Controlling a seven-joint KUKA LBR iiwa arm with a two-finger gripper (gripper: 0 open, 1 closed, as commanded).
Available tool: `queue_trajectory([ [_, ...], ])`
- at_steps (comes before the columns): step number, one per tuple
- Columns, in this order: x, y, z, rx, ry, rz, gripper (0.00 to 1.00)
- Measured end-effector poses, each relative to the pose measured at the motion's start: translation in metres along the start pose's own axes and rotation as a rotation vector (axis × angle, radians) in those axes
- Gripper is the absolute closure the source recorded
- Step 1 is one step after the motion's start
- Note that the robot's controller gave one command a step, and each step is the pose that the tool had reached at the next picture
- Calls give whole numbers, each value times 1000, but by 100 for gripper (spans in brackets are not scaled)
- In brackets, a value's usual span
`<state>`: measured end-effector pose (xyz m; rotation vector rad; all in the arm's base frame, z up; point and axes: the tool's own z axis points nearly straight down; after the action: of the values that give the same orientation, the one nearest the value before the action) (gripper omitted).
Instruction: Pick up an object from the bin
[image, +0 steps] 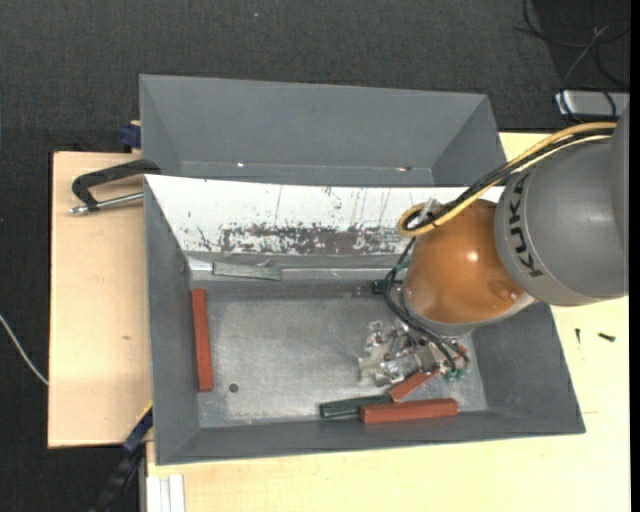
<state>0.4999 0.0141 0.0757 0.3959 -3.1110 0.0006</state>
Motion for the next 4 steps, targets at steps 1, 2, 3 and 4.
queue_trajectory([
  [1,0,0,0,0,0,0,100],
  [2,-38,-46,-86,7,-19,-313,0],
  [3,-36,-44,-83,3,-13,-315,0],
  [4,-36,-44,-83,2,-12,-317,0],
])
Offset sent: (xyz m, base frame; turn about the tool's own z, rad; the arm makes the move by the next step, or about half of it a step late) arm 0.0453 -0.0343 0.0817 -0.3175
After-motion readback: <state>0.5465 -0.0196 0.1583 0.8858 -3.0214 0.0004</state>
